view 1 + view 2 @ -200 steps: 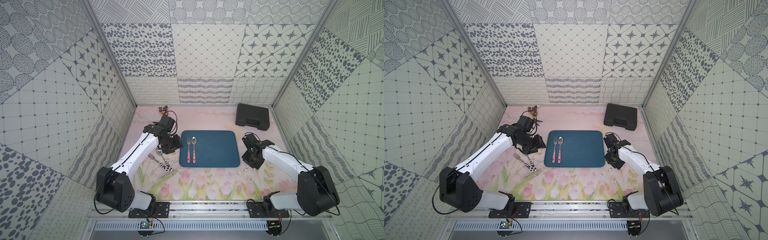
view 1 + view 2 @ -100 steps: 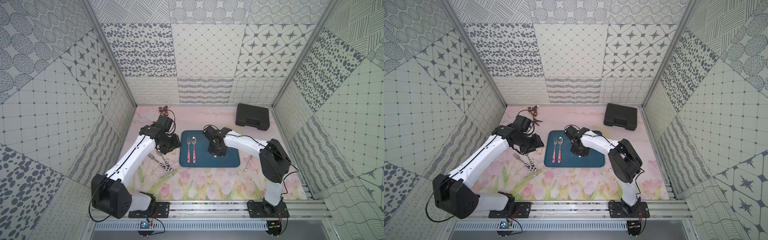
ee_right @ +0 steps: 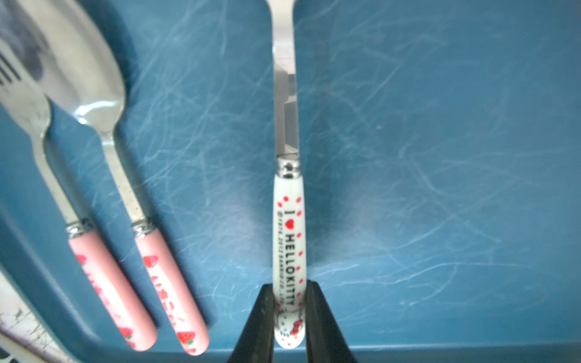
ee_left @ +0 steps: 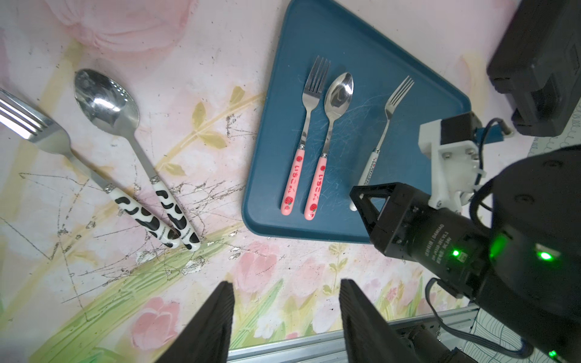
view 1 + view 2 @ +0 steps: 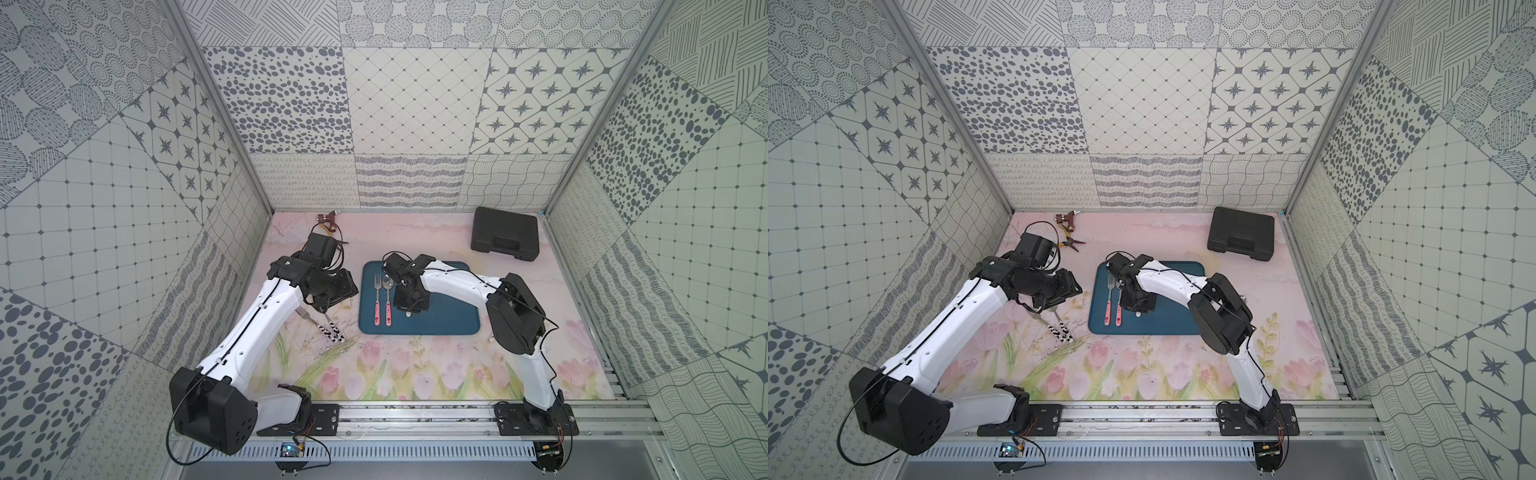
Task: Set the spoon and fork side by side
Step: Place the fork on the tray.
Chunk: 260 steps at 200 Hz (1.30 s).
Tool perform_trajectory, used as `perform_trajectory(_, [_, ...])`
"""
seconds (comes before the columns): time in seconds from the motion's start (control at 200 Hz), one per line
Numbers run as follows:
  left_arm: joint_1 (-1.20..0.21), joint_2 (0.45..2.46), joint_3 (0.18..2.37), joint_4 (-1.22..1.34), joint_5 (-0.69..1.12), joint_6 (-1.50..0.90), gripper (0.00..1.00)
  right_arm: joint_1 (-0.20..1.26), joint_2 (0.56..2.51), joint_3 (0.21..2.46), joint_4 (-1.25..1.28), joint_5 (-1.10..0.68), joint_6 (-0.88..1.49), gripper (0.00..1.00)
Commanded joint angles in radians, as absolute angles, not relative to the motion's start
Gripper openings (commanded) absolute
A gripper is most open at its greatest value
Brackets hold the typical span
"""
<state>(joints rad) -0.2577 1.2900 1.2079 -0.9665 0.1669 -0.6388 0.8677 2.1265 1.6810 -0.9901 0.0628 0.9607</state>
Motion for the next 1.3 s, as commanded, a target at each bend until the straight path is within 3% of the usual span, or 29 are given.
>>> perform_trajectory(0.0, [-0.236, 1.286, 1.206, -0.992, 0.155, -0.615, 0.59, 0.886, 2.15, 1.694, -1.02, 0.049, 0.941, 0.17])
perform_trajectory(0.876, [-0.236, 1.307, 1.189, -0.962, 0.173, -0.621, 0.59, 0.871, 2.169, 1.659, -1.026, 0.075, 0.871, 0.21])
perform_trajectory(1.146, [-0.236, 1.312, 1.189, -0.959, 0.18, -0.619, 0.6, 0.873, 2.146, 1.654, -1.026, 0.091, 0.874, 0.35])
perform_trajectory(1.296, [-0.236, 1.31, 1.192, -0.963, 0.18, -0.619, 0.6, 0.864, 2.064, 1.657, -1.035, 0.127, 0.893, 0.36])
